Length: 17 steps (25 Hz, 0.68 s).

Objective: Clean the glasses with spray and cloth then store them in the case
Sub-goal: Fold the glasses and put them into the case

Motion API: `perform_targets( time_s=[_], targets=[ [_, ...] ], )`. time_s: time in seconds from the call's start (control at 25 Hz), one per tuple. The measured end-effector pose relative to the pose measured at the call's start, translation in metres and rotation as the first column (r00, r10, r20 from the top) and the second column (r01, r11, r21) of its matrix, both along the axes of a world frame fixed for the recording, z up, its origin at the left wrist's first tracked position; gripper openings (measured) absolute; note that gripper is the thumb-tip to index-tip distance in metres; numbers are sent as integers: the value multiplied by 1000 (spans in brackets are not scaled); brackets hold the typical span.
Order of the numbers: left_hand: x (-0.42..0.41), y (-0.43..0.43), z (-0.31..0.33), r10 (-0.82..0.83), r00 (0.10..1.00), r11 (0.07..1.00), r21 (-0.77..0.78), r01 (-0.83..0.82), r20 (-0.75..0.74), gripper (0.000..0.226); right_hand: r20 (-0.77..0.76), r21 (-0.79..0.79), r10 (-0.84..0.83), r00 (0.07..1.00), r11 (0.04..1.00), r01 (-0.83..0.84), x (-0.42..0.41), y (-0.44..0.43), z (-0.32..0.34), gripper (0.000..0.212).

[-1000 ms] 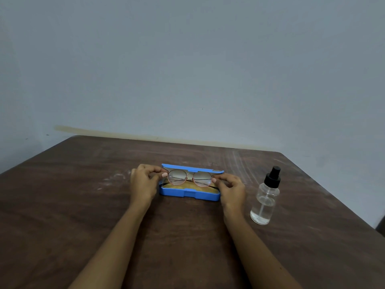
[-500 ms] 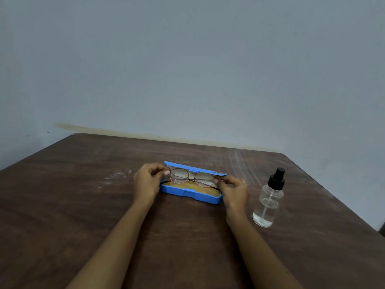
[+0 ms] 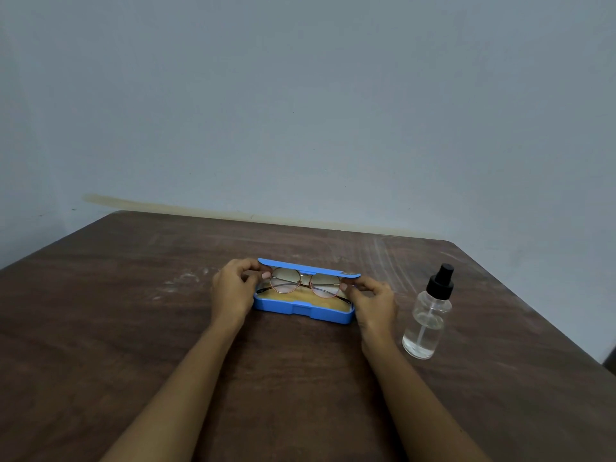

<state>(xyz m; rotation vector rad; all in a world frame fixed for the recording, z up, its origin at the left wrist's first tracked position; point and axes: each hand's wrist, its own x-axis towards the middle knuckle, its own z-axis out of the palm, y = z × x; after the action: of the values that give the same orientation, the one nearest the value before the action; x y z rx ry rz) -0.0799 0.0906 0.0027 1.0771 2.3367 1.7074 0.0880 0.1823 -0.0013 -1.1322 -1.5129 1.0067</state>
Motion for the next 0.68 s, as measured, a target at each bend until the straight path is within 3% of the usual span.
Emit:
perform_targets(
  time_s=[0.16,0.68],
  targets=[
    [2,-3,1,-19,999,1000,-8,19,-35,10,32,2,25,999,1000,-25,4,-2,2,4],
    [1,-8,2,-38,996,999,-38,35,-81,13,195,55,181,964,979,-195,17,0,3,8]
  ],
)
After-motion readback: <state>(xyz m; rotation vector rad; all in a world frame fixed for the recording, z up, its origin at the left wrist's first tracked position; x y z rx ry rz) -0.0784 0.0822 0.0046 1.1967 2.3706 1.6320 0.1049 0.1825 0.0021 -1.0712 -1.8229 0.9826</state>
